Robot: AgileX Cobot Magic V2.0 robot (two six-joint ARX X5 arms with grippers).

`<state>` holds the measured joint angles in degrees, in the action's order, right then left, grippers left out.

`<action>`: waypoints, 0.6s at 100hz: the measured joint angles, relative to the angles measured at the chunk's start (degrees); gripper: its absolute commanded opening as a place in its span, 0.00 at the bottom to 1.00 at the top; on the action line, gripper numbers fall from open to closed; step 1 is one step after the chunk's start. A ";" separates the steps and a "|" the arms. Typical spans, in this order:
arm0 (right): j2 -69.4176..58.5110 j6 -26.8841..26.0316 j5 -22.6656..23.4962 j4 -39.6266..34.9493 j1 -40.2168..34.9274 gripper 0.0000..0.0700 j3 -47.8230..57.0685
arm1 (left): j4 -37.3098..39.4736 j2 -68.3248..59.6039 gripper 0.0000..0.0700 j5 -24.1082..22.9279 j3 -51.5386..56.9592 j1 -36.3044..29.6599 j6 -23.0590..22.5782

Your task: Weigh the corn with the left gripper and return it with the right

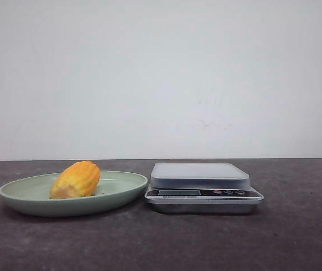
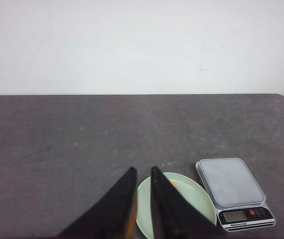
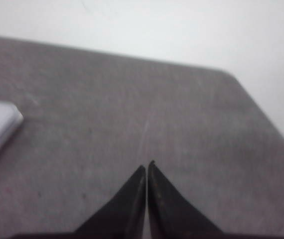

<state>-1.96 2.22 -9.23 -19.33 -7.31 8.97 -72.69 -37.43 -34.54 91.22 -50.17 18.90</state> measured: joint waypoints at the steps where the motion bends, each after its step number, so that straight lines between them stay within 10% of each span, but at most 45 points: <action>1: 0.35 -0.22 0.31 0.02 0.15 0.00 -0.46 | 0.00 0.00 0.00 0.00 0.00 0.00 0.00; 60: 1.70 -5.55 9.35 8.76 4.52 0.00 -7.76 | 0.02 -0.04 0.00 -0.02 0.00 0.00 0.00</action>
<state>-0.25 -3.33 0.12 -10.57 -2.79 1.21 -72.66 -37.47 -34.57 91.22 -50.17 18.90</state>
